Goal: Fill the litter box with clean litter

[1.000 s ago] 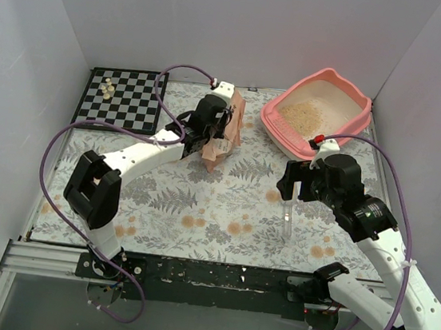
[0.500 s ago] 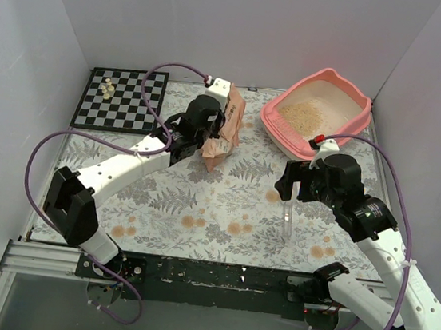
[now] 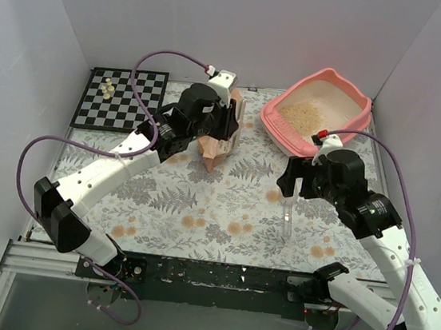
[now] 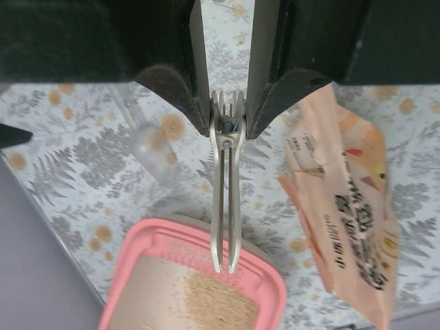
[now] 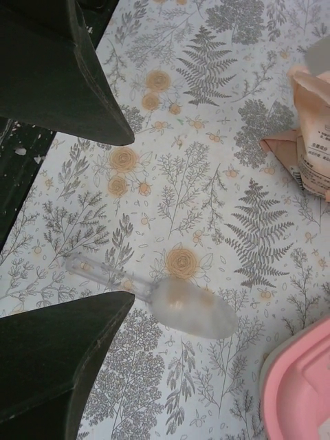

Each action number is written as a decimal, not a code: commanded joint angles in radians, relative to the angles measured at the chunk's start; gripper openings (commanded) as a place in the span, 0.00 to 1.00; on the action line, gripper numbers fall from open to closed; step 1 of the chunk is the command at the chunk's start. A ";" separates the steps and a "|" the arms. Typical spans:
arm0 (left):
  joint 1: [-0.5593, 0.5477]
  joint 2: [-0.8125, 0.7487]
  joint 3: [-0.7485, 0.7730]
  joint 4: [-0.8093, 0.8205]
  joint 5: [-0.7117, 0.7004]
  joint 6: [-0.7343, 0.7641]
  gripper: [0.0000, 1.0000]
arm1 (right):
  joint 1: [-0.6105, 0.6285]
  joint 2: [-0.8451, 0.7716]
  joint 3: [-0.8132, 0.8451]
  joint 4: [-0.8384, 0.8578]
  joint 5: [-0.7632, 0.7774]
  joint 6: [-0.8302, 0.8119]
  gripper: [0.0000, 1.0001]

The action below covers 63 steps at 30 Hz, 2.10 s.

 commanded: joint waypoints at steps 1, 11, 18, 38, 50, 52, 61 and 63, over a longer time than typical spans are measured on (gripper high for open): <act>-0.033 -0.028 -0.016 -0.037 0.192 -0.106 0.00 | 0.002 0.014 0.117 -0.055 0.077 0.005 0.94; -0.148 0.070 -0.226 0.198 0.494 -0.269 0.00 | 0.000 0.052 0.385 -0.240 0.155 -0.001 0.94; -0.236 0.203 -0.260 0.396 0.597 -0.379 0.00 | 0.000 0.032 0.414 -0.265 0.132 0.008 0.94; -0.306 0.669 0.042 0.505 0.642 -0.458 0.00 | 0.000 -0.032 0.355 -0.247 0.071 0.022 0.94; -0.306 0.694 0.045 0.514 0.651 -0.450 0.58 | 0.000 -0.035 0.335 -0.236 0.063 0.019 0.94; -0.306 0.671 0.048 0.499 0.647 -0.438 0.63 | 0.000 -0.028 0.344 -0.234 0.058 0.017 0.94; -0.216 0.446 0.091 0.200 0.459 -0.304 0.68 | 0.000 0.052 0.476 -0.176 0.037 0.028 0.95; -0.161 0.385 0.088 0.135 0.435 -0.278 0.68 | 0.002 0.069 0.485 -0.145 0.029 0.033 0.95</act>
